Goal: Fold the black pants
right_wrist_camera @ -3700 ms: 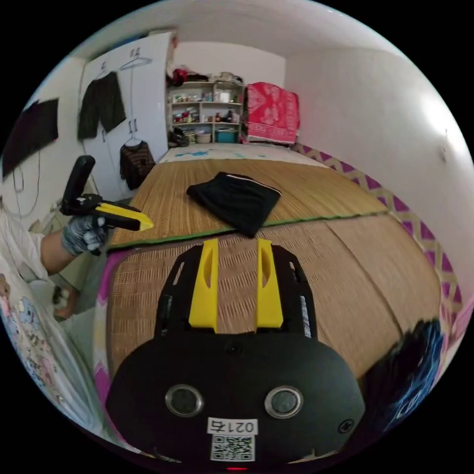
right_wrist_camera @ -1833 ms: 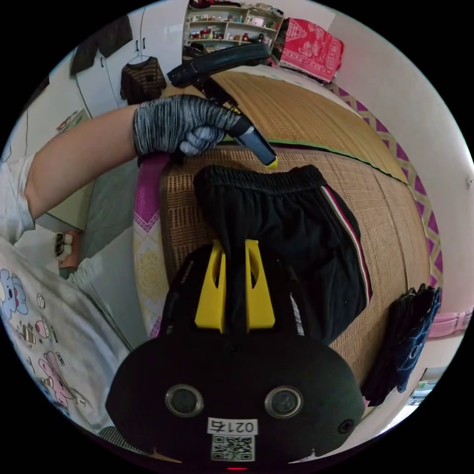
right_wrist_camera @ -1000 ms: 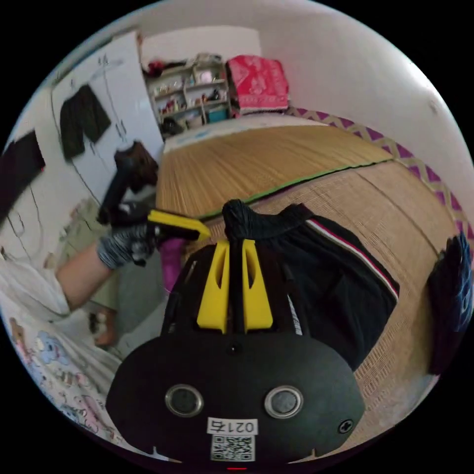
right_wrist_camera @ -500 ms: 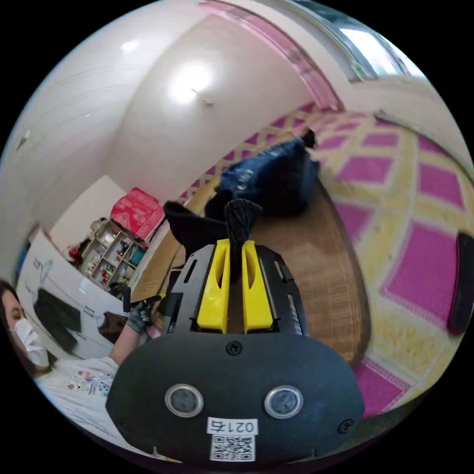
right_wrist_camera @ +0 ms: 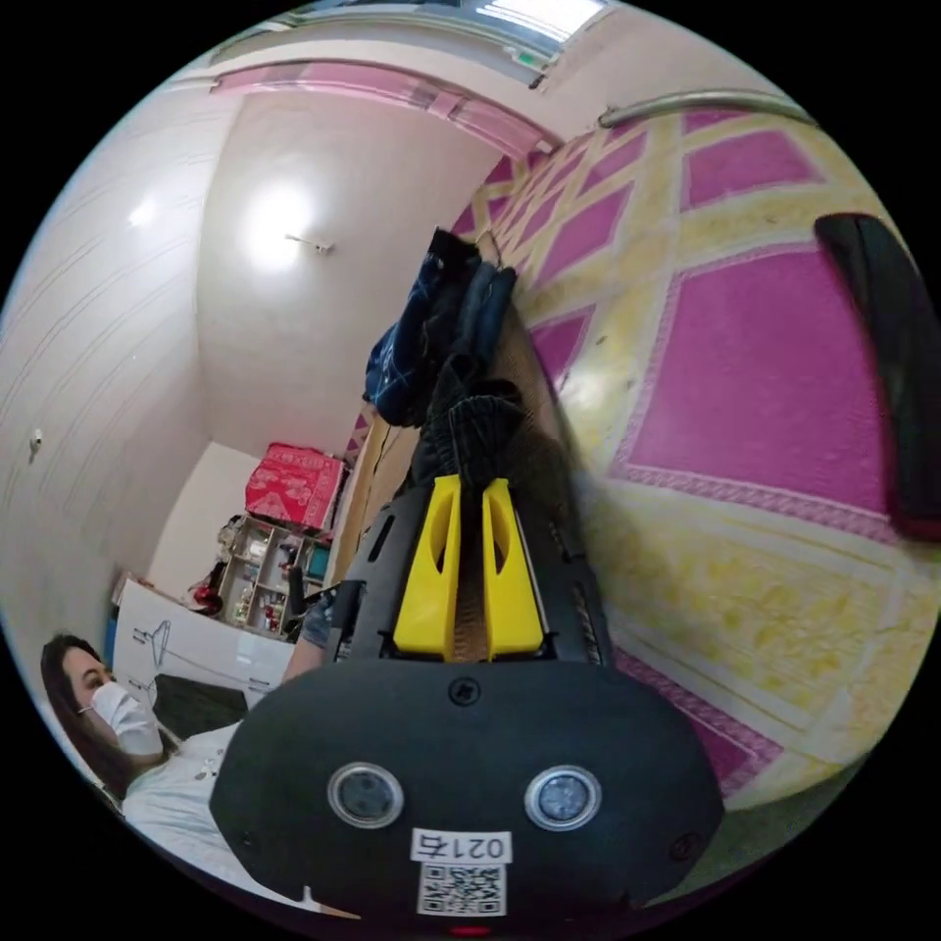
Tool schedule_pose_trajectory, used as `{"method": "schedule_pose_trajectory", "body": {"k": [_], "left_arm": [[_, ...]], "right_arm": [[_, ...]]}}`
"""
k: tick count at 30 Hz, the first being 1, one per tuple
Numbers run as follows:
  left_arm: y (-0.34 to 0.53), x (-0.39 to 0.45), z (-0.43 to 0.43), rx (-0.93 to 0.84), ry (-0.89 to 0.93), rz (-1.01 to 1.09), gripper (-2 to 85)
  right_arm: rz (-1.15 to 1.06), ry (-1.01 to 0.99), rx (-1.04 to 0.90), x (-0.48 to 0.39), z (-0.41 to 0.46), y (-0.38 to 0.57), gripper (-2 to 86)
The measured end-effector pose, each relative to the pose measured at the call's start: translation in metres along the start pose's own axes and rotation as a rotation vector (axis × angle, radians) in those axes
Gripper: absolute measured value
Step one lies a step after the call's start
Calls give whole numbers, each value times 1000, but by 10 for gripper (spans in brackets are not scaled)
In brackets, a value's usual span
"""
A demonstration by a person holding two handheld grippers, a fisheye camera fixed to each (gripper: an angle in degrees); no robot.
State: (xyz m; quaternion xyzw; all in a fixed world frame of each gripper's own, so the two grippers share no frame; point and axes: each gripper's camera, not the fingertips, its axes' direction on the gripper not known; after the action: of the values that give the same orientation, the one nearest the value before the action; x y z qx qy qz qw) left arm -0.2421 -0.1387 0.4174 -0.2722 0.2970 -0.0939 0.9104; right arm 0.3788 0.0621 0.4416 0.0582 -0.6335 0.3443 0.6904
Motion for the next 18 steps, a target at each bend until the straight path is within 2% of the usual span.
{"method": "schedule_pose_trajectory", "body": {"k": [2, 4, 6, 9, 11, 13, 15, 18], "left_arm": [[-8, 18, 11, 15, -13, 24, -10], [-7, 31, 18, 41, -57, 41, -10], [1, 34, 18, 61, -76, 60, -10], [18, 29, 17, 60, -103, 49, -10], [27, 25, 16, 52, -85, 32, -10], [38, 24, 7, 102, -82, 9, -10], [45, 30, -7, 185, -34, 3, -9], [42, 61, -19, 259, 62, 77, -8]], "right_arm": [[29, 81, 33, 3, -20, -5, 32], [44, 111, -18, 2, -22, -4, 42], [-1, 175, 2, -22, -28, 3, 60], [-239, 408, 97, -107, -25, 12, 82], [-484, 439, 78, -172, 12, 12, 81], [-577, 399, -25, -199, 56, 1, 80], [-597, 417, -122, -209, 104, -14, 79], [-566, 617, -221, -197, 168, -35, 71]]}}
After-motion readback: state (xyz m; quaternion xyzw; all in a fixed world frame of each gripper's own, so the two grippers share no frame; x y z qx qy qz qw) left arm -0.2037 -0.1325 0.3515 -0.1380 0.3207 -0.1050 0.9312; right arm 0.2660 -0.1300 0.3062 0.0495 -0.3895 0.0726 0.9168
